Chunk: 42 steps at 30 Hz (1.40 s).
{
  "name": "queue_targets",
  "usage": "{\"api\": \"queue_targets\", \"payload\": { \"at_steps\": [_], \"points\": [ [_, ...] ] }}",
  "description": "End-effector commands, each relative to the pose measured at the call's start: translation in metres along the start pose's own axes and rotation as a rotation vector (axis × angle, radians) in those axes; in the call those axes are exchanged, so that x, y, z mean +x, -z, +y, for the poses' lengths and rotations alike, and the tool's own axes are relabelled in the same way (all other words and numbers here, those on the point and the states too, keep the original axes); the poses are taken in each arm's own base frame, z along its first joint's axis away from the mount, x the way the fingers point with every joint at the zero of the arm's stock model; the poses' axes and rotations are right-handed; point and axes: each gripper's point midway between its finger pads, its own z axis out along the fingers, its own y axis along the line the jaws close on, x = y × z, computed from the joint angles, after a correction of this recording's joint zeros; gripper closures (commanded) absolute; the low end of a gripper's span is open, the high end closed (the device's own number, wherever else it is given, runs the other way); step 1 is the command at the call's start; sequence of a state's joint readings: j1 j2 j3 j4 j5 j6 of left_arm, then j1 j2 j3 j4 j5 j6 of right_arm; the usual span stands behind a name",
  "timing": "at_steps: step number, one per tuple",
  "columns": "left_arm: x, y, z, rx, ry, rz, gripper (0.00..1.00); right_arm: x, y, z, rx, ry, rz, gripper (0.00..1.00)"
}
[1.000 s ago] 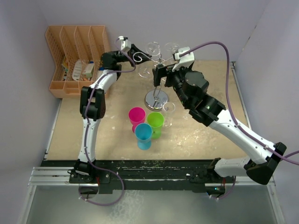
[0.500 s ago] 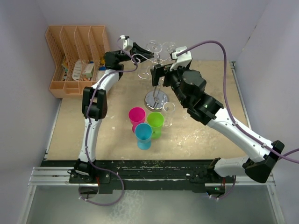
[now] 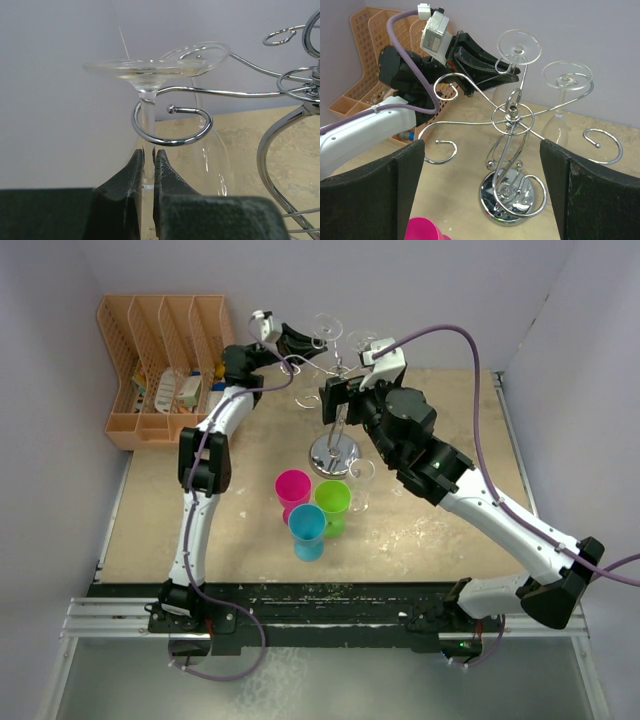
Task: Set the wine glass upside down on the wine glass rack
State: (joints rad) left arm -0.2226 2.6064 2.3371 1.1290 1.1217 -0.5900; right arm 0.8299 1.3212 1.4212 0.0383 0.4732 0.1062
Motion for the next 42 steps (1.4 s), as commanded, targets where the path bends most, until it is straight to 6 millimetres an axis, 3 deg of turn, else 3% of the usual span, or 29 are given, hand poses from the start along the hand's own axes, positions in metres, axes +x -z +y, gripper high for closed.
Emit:
{"api": "queue_targets", "payload": {
  "at_steps": [1,11,32,36,42],
  "points": [
    [-0.03,0.007,0.017,-0.045,-0.094,-0.048,1.0,-0.033,0.003,0.003,-0.025,-0.042,-0.074,0.02],
    [-0.035,0.023,0.008,-0.035,-0.098,-0.042,1.0,-0.028,0.0,0.007,-0.035,-0.042,-0.065,0.02],
    [-0.035,0.03,-0.026,0.041,-0.094,-0.023,0.96,-0.025,-0.004,0.011,-0.046,-0.049,-0.056,0.02],
    [-0.034,0.031,-0.033,0.06,-0.088,-0.016,0.86,-0.028,-0.004,0.01,-0.042,-0.053,-0.067,0.01],
    [-0.038,0.033,-0.036,0.058,-0.097,-0.005,0.58,-0.031,-0.004,0.009,-0.033,-0.054,-0.076,0.01]
  ]
}}
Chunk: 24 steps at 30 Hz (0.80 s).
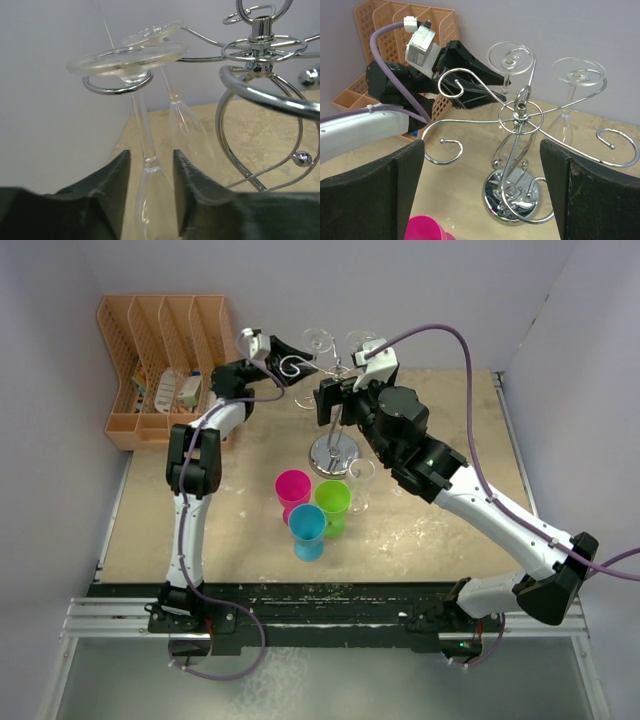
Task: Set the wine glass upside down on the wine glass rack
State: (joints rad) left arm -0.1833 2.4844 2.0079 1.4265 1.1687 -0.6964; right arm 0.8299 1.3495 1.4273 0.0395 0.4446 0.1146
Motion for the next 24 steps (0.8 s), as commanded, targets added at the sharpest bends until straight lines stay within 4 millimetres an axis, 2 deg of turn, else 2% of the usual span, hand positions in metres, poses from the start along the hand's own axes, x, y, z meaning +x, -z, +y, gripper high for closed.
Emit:
{"api": "queue_targets", "payload": {
  "at_steps": [1,4,6,13,18,20,24],
  "points": [
    [-0.044,-0.001,-0.006,0.03,-0.111,-0.008,0.5,-0.042,0.004,-0.001,-0.002,-0.05,-0.103,0.01],
    [-0.047,0.001,-0.004,0.015,-0.12,-0.004,0.4,-0.045,0.005,-0.004,0.015,-0.046,-0.102,0.01],
    [-0.051,0.003,-0.002,0.0,-0.129,0.0,0.3,-0.048,0.007,-0.005,0.015,-0.048,-0.107,0.01],
    [-0.06,0.03,0.009,-0.061,-0.148,0.042,0.18,-0.057,0.013,-0.008,0.015,-0.046,-0.131,0.01],
    [-0.071,0.073,0.019,-0.127,-0.159,0.13,0.14,-0.069,0.019,-0.01,0.007,-0.028,-0.154,0.0],
    [-0.078,0.093,0.022,-0.181,-0.144,0.173,0.13,-0.072,0.022,-0.001,-0.038,-0.055,-0.136,0.0],
    [-0.098,0.13,0.013,-0.253,-0.081,0.256,0.13,-0.076,0.027,-0.002,-0.047,-0.037,-0.111,0.0]
  ]
}}
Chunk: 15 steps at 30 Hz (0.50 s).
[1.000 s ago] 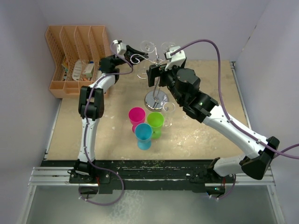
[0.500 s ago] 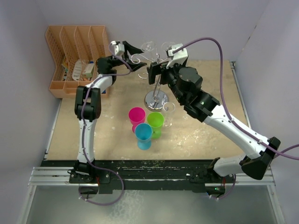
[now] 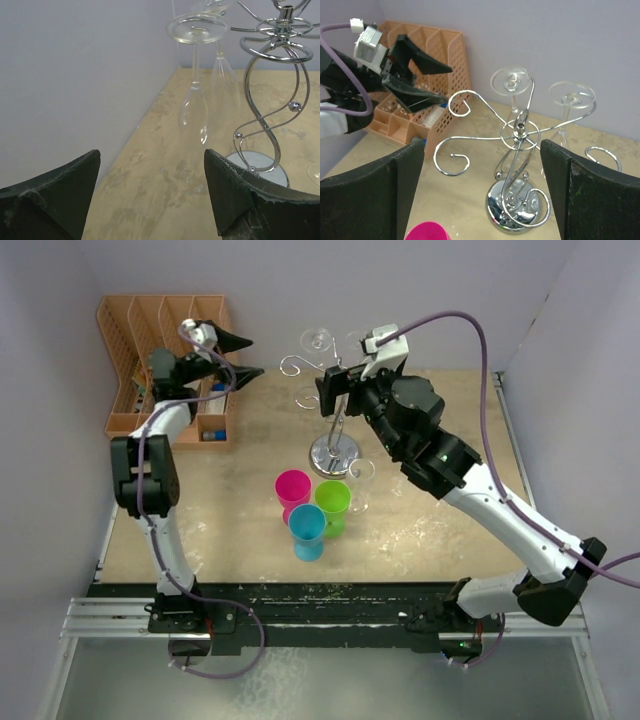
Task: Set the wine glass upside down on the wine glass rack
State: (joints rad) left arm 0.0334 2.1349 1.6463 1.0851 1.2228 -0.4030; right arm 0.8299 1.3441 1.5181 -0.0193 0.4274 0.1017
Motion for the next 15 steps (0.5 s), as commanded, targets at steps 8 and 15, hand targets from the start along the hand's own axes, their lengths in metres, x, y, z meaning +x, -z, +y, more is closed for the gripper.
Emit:
{"api": "queue_targets", "payload": {
  "at_steps": [8,15],
  "points": [
    [-0.096,0.075,-0.044,-0.375,0.028,0.263,0.14,-0.037,0.043,-0.056,0.238,-0.115,-0.07,0.0],
    [-0.109,0.105,-0.142,-0.431,0.33,0.54,0.16,0.02,0.083,-0.105,0.563,-0.246,0.09,0.0]
  ]
}}
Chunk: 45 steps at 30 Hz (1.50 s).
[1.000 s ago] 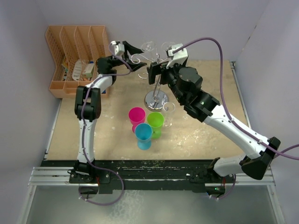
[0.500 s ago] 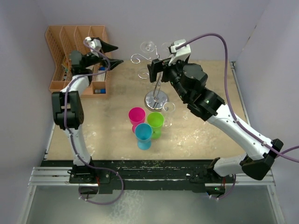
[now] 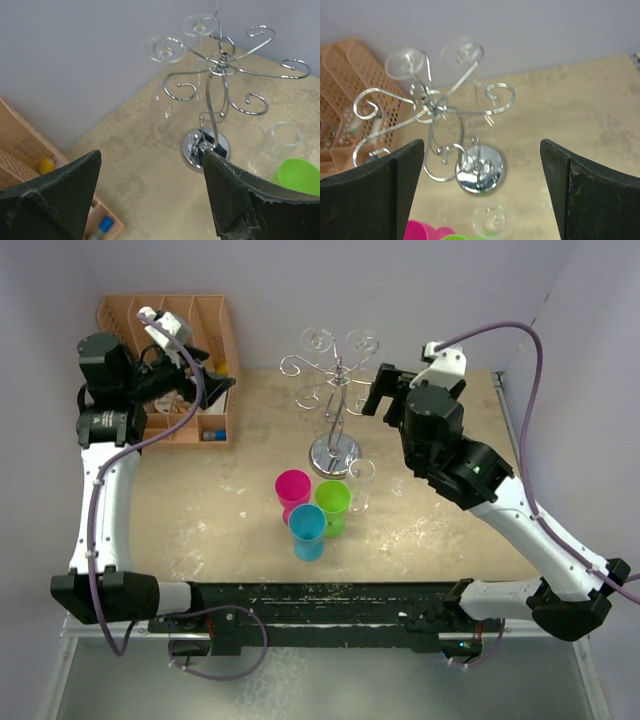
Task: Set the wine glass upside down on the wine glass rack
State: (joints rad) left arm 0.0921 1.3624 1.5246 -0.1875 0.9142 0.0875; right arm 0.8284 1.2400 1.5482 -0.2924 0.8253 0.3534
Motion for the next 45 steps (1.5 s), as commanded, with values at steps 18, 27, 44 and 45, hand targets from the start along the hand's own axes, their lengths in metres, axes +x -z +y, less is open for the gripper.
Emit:
{"api": "queue_targets", "payload": {
  "at_steps": [18,27,44,45],
  "points": [
    [0.148,0.041,-0.149,0.112,0.229,0.638,0.31,0.091,0.118,-0.042,-0.471,-0.015,0.184,0.0],
    [0.188,-0.007,-0.164,0.152,0.286,0.648,0.39,0.082,0.108,-0.029,-0.472,-0.005,0.175,0.0],
    [0.234,-0.008,-0.164,0.155,0.256,0.717,0.74,0.042,0.099,-0.017,-0.46,0.01,0.103,0.0],
    [0.234,-0.006,-0.163,0.147,0.244,0.716,0.75,0.038,0.101,-0.013,-0.484,0.003,0.097,0.0]
  ]
}}
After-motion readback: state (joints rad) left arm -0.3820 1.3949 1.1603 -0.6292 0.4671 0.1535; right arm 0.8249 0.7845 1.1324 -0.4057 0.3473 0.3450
